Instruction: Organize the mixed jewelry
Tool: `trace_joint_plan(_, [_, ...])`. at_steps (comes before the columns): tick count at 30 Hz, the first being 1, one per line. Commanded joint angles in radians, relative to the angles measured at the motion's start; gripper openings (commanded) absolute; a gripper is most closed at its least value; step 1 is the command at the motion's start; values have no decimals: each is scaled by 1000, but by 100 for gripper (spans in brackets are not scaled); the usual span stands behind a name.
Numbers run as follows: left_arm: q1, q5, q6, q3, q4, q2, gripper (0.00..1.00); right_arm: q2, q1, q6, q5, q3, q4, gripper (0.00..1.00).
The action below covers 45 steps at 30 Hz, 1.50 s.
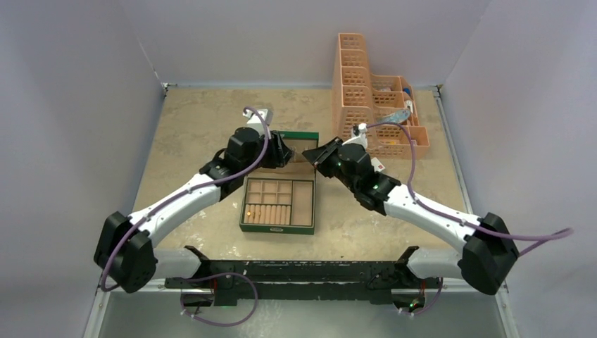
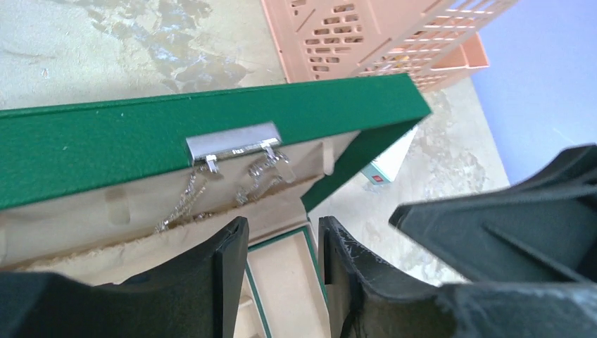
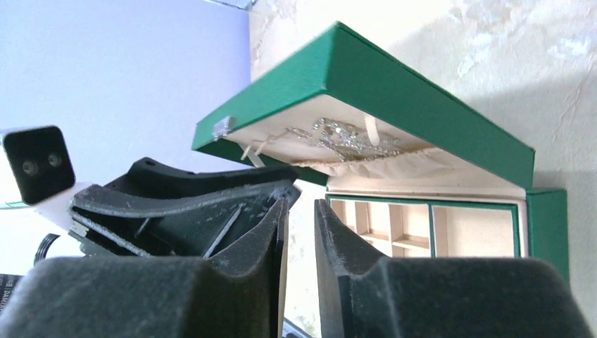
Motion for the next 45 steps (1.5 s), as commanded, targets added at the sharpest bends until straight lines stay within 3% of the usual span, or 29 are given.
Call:
trace_joint_plan(1, [13, 50, -8, 25, -72, -96, 42, -76, -21, -143, 25, -8, 0, 25])
trace_joint_plan(6, [26, 38, 29, 89, -166, -156, 47, -122, -44, -214, 34, 24, -37, 38])
trace_joint_plan(8, [45, 6, 37, 137, -244, -172, 52, -131, -53, -212, 75, 52, -99, 60])
trace_joint_plan(9, [56, -16, 39, 164, -279, -175, 56, -129, -60, -205, 97, 82, -139, 66])
trace_joint_plan(14, [163, -25, 77, 267, -389, -185, 63, -104, -108, -248, 88, 163, -193, 74])
trace_joint_plan(19, [319, 134, 93, 309, -392, -132, 64, -36, -140, -275, 45, 231, -190, 73])
trace_joint_plan(24, [414, 272, 77, 342, -408, -48, 64, 76, -152, -310, -17, 324, -214, 64])
trace_joint_plan(32, [437, 333, 72, 308, -418, -21, 63, 156, -152, -350, -97, 349, -272, 48])
trace_joint_plan(45, [437, 320, 72, 219, -498, -144, 60, 113, -151, -421, -331, 199, -242, 38])
